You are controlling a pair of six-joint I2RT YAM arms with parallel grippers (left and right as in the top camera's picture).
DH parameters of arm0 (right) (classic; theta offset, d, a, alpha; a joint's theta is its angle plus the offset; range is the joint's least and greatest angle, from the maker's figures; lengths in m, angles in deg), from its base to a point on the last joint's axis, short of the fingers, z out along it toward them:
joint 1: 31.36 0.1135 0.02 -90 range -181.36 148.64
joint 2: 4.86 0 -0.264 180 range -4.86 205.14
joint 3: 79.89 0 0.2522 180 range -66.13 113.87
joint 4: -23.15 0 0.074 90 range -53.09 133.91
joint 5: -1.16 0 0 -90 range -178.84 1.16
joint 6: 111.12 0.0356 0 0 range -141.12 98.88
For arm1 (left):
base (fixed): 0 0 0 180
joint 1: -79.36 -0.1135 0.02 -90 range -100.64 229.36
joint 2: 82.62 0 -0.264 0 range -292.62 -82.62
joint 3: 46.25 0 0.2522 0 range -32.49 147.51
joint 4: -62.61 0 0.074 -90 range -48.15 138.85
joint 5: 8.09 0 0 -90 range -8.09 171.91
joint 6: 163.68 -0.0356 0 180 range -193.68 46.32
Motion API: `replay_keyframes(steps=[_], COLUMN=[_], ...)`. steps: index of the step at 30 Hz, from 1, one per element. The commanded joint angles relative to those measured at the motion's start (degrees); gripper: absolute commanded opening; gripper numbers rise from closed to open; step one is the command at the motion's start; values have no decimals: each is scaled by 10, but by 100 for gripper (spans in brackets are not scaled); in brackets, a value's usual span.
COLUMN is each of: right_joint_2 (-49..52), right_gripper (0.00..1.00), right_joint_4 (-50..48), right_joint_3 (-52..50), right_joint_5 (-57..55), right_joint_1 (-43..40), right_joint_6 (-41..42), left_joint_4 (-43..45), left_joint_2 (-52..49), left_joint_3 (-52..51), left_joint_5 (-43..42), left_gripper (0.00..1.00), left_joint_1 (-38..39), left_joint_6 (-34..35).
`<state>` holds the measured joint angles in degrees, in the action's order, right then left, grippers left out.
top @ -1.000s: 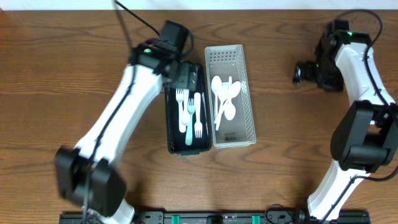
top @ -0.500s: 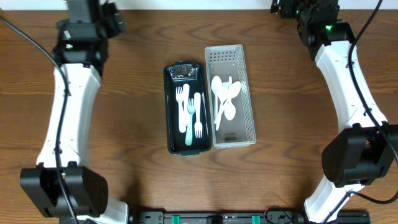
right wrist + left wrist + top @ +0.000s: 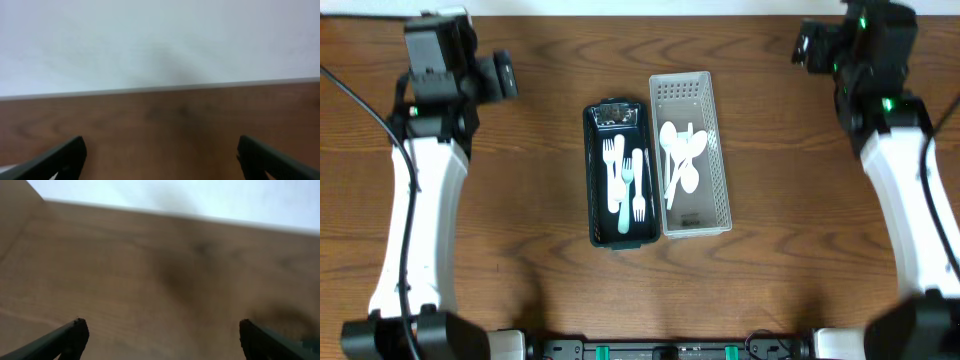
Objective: Pack container
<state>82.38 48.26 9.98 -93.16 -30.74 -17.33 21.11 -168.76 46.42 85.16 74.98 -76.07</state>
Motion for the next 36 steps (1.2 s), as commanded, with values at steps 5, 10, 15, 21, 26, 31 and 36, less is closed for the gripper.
replay_keyframes(steps=[5,10,15,21,26,31,36], right_joint_2=[-192,-289,-399,-530,-557,-557,-557], right_gripper=[99,99,99,99,99,99,99], right_joint_4=[-174,-205,-219,-170,-127,-73,15], right_joint_3=[-280,-416,-522,-556,-556,-556,-556], right_joint_5=[-4,-5,-30,-53,-53,-53,-53], right_joint_1=[6,6,6,6,6,6,6], right_joint_6=[-9,-9,-9,-9,-9,-9,-9], left_joint_4=[132,227,233,184,191,167,122], left_joint_2=[191,364,541,683,707,706,706], left_joint_3=[-236,-399,-527,-567,-567,-567,-567], left_joint_5=[-13,-13,-13,-11,-11,-11,-11], left_gripper=[98,98,98,98,98,98,98], left_joint_1=[20,65,103,111,111,111,111], left_joint_6=[-60,-62,-73,-73,-73,-72,-72])
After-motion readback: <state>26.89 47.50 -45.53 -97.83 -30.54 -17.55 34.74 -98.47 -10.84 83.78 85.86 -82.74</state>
